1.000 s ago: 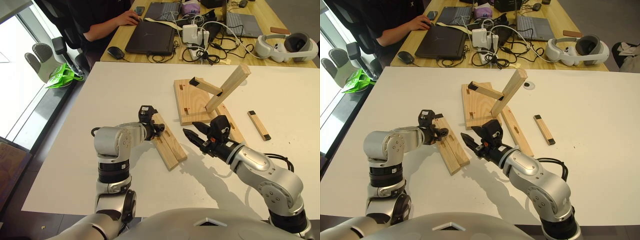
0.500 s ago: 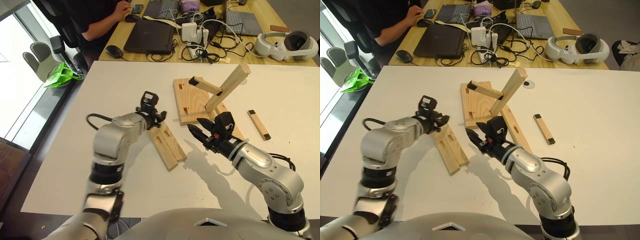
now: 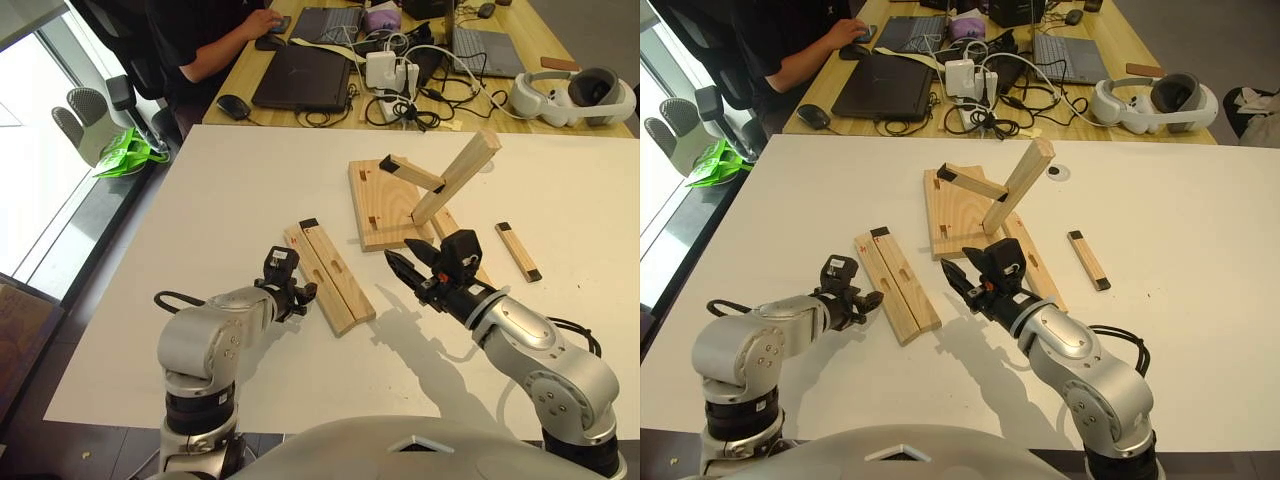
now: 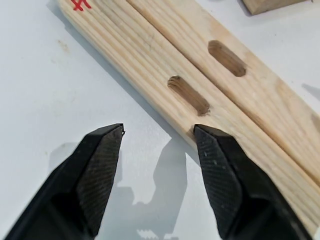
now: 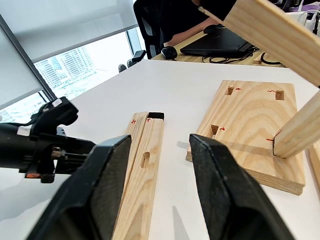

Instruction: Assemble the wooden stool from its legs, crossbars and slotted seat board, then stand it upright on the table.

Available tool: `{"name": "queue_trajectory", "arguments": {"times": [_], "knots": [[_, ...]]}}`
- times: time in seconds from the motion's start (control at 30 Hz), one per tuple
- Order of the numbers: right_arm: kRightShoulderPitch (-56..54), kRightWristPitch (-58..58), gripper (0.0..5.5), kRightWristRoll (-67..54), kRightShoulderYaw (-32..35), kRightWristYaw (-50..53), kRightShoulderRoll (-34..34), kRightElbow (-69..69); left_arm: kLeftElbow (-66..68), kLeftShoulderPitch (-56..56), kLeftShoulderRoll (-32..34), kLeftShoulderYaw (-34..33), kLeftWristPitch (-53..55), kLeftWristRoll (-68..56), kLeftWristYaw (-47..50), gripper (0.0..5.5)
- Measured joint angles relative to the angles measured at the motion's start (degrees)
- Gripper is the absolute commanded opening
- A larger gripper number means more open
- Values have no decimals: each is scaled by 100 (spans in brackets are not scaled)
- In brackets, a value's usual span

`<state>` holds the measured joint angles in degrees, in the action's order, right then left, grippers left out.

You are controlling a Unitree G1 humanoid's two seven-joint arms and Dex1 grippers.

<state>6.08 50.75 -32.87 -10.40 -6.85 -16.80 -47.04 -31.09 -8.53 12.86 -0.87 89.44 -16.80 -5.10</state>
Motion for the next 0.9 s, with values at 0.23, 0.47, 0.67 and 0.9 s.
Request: {"name": "queue_trajectory", "arguments": {"times": [0.23,0.47,0.67,0.9], "knots": [[-155,-26,216,96,-102,-132,23,193,1861,-813,183,289,-1502,234,-277,259],[-156,-226,216,287,-231,-166,71,361,2639,-1142,380,675,-2408,491,-524,259],[-23,-282,216,439,-437,-362,1,628,2095,-810,214,101,-1518,348,-456,259],[-545,-500,236,1144,-1025,-328,281,1352,995,-964,-623,-723,-962,346,122,259]]}}
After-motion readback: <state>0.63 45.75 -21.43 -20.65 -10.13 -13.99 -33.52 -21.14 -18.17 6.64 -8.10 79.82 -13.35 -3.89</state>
